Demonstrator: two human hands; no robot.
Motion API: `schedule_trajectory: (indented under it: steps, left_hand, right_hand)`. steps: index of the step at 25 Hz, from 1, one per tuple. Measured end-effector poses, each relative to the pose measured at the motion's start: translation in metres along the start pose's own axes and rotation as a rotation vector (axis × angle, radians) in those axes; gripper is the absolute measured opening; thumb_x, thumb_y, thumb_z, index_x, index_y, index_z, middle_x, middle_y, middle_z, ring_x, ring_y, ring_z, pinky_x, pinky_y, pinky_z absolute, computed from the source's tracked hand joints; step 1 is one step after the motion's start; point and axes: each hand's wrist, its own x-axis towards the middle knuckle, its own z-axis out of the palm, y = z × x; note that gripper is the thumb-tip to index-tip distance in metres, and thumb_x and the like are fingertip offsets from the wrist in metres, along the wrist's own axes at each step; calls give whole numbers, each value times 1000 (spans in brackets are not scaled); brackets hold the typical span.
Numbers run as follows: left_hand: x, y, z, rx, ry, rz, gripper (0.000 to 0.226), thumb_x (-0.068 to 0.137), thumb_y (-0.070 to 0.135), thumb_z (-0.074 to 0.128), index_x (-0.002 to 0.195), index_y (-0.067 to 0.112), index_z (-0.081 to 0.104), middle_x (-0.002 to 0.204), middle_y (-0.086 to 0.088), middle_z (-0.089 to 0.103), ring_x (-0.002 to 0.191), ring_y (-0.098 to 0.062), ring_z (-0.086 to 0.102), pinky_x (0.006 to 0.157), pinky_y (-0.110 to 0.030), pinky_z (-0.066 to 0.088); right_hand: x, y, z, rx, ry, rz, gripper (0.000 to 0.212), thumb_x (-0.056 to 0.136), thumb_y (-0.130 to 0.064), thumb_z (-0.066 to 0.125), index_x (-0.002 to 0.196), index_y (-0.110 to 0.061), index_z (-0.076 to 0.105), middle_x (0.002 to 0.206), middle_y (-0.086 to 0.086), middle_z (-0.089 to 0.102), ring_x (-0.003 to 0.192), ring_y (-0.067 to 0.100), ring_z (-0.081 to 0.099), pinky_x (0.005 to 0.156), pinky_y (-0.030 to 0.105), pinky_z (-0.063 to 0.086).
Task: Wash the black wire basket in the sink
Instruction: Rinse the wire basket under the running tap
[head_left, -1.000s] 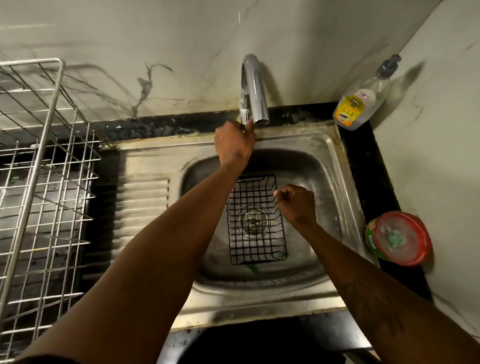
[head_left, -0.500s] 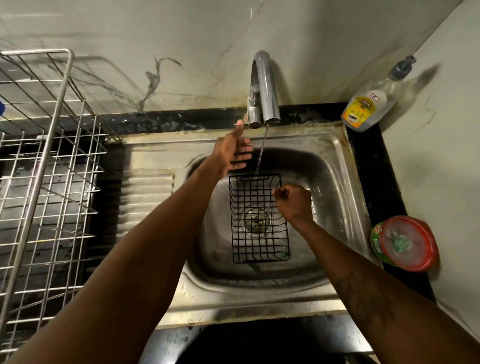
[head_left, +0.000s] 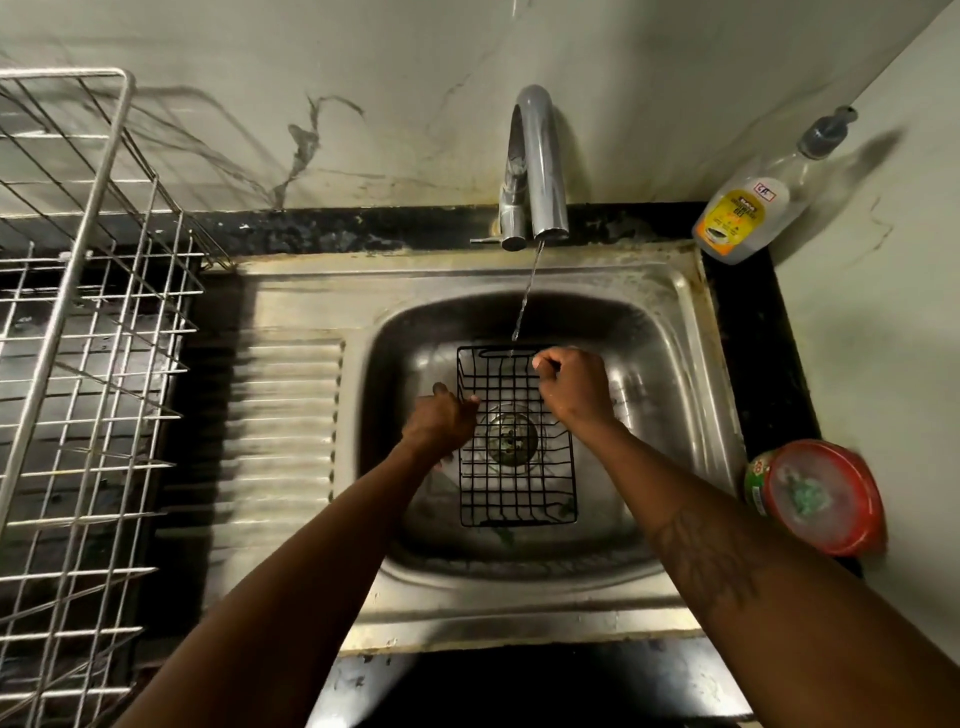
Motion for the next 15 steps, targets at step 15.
schedule_trajectory:
  steps: [15]
  left_hand:
    - [-16, 39, -30, 42, -195, -13, 22, 98, 12, 54, 77, 15, 48, 71, -2, 58, 53, -8, 58, 39, -14, 41]
  right_hand:
    - [39, -6, 38, -208, -254, -56, 22, 102, -37, 56, 114, -30, 72, 107, 0, 74, 89, 18, 68, 74, 29, 54]
